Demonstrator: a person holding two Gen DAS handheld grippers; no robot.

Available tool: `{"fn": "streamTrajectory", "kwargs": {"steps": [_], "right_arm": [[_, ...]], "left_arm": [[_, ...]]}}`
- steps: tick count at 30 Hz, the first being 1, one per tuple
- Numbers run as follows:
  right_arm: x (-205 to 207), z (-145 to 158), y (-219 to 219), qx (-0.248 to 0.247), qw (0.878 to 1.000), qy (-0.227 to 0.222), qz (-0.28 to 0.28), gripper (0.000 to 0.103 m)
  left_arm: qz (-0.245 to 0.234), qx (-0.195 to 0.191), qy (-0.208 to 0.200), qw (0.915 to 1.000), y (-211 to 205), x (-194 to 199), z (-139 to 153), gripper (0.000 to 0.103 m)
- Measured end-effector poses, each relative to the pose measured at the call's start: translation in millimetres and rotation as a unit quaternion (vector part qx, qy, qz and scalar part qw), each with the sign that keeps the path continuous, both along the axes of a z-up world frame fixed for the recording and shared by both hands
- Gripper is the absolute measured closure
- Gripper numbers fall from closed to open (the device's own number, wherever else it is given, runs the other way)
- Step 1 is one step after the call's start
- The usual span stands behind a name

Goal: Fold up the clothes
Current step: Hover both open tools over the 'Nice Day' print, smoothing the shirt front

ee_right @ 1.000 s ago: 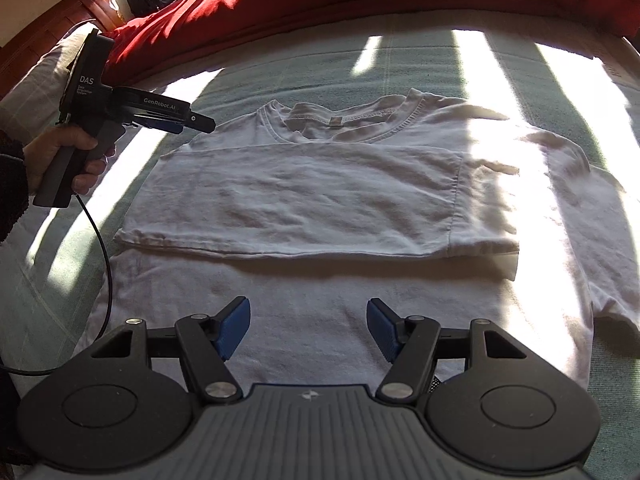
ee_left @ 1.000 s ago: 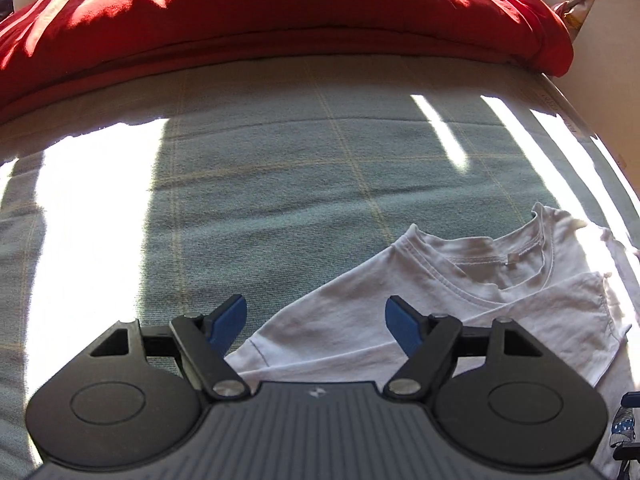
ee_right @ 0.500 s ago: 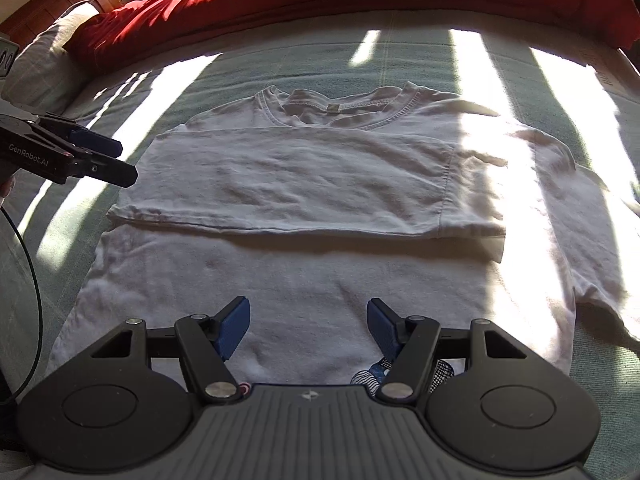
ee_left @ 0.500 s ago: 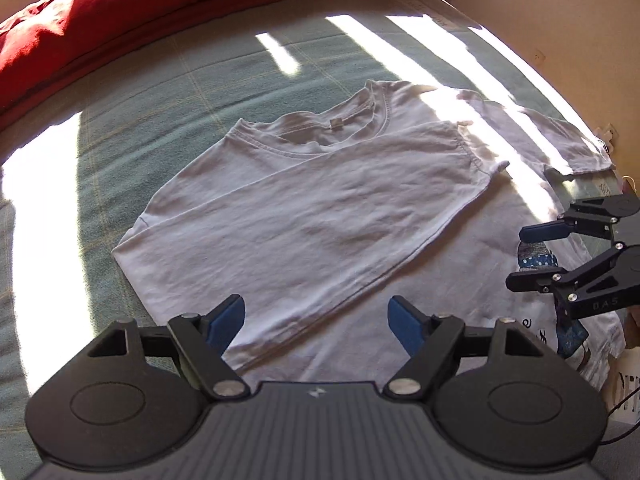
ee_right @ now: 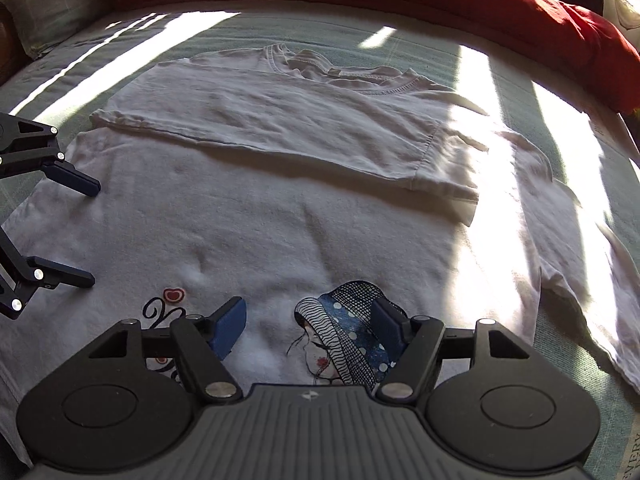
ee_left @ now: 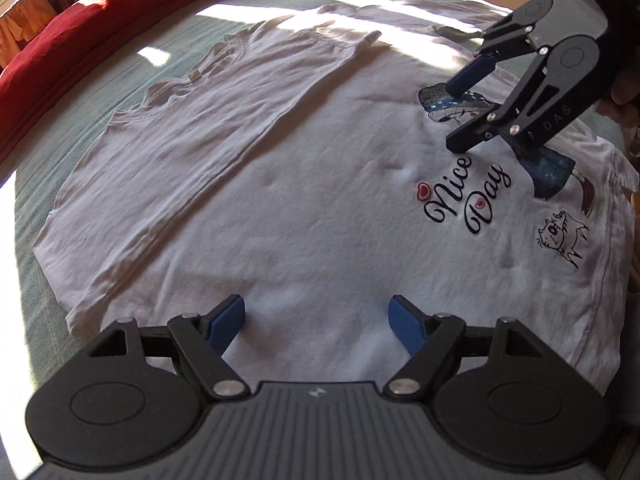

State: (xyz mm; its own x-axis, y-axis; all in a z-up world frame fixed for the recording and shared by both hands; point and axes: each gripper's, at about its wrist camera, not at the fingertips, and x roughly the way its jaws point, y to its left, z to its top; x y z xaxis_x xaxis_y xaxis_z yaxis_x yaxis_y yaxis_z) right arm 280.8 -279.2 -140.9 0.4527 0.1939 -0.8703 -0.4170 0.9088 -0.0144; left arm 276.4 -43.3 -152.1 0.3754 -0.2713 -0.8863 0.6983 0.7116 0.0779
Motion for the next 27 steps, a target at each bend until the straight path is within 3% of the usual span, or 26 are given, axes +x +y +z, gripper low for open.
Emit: {"fn": "streamTrajectory", "kwargs": {"steps": [6,10,13,16,21,25,27], "right_arm": [[-35,1,-28,-0.009,0.999,0.036,0.009,0.023],[-49,0,-46,-0.011,0.998,0.068,0.004,0.019],[-53,4,-50,-0.011,0.997,0.075,0.000,0.019],[-53,10,-44,0.005,0.998,0.058,0.014,0.019],[-57,2,-18,0.023,0.995,0.053,0.083,0.019],[-72,-10,-22,0.002,0.993,0.053,0.110,0.000],[-78,-14,-30,-0.003,0.992,0.058,0.112,0.000]], "left_arm": [[0.012,0.007,0.040,0.9991,15,-20,3,0.023],[0.038,0.017,0.070,0.9967,32,-28,2,0.017],[0.049,0.024,0.071,0.9960,33,-29,9,0.018],[0.024,0.010,0.050,0.9984,19,-31,21,0.018],[-0.066,-0.005,0.039,0.9970,-16,-44,20,0.018],[-0.094,0.008,0.060,0.9937,-20,-57,0,0.016],[-0.096,0.009,0.061,0.9935,-15,-64,-4,0.011]]}}
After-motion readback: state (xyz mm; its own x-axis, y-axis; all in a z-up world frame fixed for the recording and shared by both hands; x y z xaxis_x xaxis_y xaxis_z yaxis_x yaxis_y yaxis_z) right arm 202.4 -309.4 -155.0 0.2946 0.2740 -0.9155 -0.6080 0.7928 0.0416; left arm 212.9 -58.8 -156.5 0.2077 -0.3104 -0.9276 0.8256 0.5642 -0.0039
